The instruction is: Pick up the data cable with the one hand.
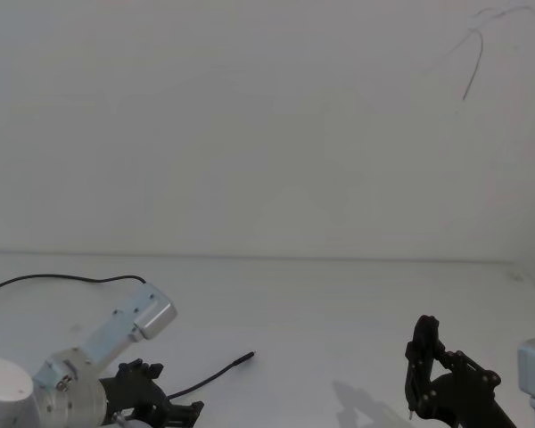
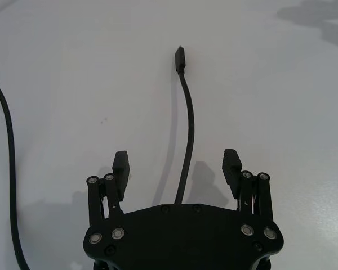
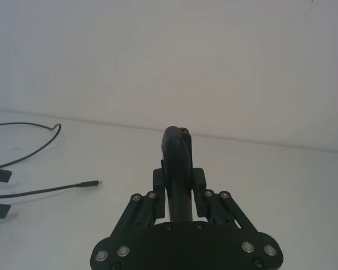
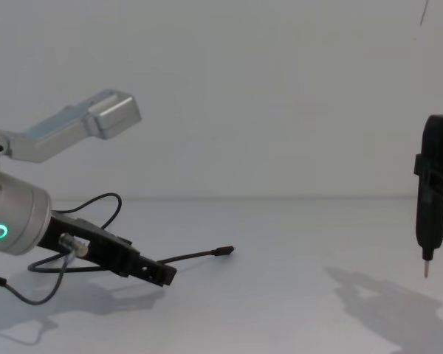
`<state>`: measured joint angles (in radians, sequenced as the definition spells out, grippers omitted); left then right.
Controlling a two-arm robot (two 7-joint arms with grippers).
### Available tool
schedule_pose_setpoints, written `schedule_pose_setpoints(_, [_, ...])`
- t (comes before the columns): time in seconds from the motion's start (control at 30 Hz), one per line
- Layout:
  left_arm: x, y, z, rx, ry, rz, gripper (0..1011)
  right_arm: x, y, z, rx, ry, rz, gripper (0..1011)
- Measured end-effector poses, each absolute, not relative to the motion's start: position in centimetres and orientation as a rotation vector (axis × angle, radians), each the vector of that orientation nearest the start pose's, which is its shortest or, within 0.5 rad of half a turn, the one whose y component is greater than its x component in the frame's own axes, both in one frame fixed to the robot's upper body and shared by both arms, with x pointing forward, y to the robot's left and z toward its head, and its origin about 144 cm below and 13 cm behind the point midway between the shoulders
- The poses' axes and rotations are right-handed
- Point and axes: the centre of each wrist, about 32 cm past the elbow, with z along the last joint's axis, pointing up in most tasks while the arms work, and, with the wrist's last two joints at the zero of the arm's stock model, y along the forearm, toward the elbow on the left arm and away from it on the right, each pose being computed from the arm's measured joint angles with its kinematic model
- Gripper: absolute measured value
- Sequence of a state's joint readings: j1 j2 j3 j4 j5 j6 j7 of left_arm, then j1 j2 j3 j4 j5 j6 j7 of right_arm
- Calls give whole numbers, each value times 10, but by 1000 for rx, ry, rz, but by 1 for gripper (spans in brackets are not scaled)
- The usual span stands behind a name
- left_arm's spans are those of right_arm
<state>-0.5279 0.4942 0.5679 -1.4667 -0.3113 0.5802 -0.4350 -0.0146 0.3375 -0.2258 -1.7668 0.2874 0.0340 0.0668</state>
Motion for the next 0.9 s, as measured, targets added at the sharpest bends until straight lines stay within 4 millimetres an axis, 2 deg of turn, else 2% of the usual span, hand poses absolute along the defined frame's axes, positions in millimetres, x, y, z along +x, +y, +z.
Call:
schedule_pose_setpoints(0.27, [562, 230, 1248, 594, 91, 803, 992, 443, -237, 1189, 26, -75, -1229, 284])
schedule_pose_setpoints(0.47, [564, 229, 1247, 602, 95, 803, 864, 443, -237, 1189, 26, -75, -1229, 284])
schedule_pose_setpoints(0.63, [565, 229, 1246, 606, 98, 802, 716, 443, -237, 1189, 26, -75, -1229, 284])
schedule_pose_setpoints(0.67, [565, 229, 1246, 607, 99, 803, 658, 443, -237, 1189, 26, -75, -1229, 283])
schedule_pose_setpoints(0.77, [566, 228, 1246, 609, 99, 803, 599, 443, -237, 1189, 26, -75, -1229, 283])
schedule_pose_setpoints(0.9, [566, 228, 1246, 611, 101, 803, 433, 443, -237, 1189, 26, -75, -1229, 283])
